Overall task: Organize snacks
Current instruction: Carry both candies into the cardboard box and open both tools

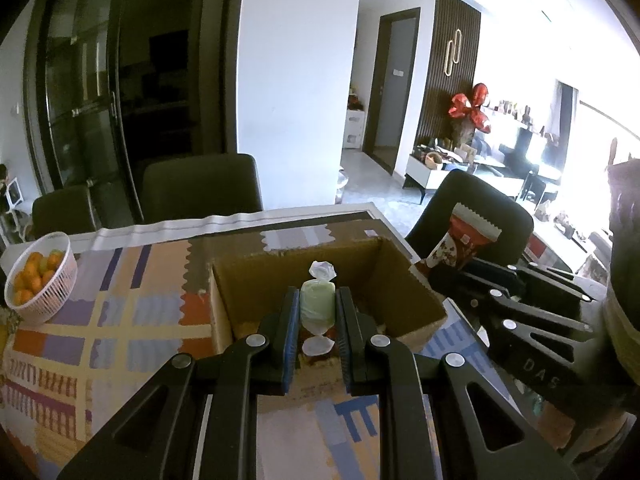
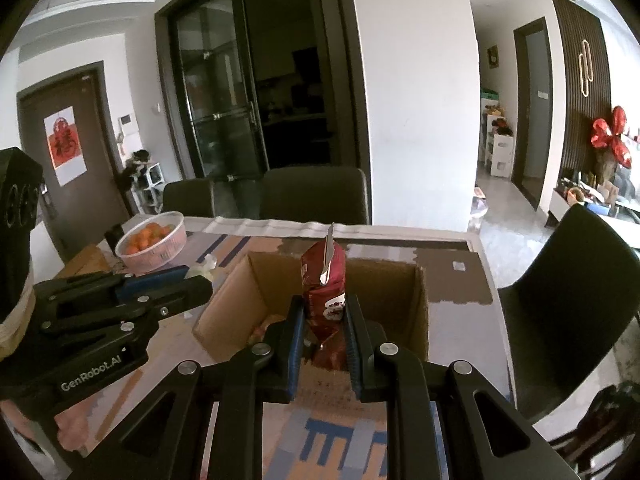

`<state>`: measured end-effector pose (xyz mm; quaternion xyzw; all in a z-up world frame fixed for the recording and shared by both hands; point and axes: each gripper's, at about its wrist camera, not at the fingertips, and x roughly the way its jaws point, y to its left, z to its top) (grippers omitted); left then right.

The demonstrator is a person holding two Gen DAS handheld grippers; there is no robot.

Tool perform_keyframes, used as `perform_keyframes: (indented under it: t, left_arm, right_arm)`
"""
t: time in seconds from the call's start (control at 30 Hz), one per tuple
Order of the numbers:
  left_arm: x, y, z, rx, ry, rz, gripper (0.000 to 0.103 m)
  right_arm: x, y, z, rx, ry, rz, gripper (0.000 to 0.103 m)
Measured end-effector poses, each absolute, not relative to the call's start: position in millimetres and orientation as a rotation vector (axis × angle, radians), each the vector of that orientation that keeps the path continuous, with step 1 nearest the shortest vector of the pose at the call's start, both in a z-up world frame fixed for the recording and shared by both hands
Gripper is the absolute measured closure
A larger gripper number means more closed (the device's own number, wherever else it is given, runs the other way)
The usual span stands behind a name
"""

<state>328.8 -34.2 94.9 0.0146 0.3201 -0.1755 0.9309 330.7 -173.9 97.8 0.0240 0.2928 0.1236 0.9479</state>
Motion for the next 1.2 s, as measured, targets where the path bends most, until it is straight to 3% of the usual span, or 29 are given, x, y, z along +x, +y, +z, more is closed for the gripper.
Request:
perform_keyframes:
  t: [0.33,0.73,0.83,0.97,1.2]
  left_arm:
    - [369.2,-42.4,92.8,0.049,0.731,-0.339,0.084]
    - [404.3,-48.4,51.4,0.060,0.863,-0.290,0.084]
    - [400.0,-47.9,49.7,0.090,0.837,-0.251,0.071]
    - [386.2,-40.8,53.6,0.093,0.805,-0.214,0.060]
    - [342.6,-31.7,64.8,0.099,0.715,-0.181,0.045]
  right_arm:
    - [368.8,-176.0,99.9,0.032,0.647,0.207,0.083]
    - [406.3,-179.2,58.7,0.041,0.821,0.188,0.083]
    - [409.3,-181.1,51.3,0.055,0.840,0.183,0.081]
    - [403.2,-180.7,50.6,0.037,0.827,0.162,0.064]
    - [359.7,-181.5,60.0,0.012,0.744,0.127,0.046]
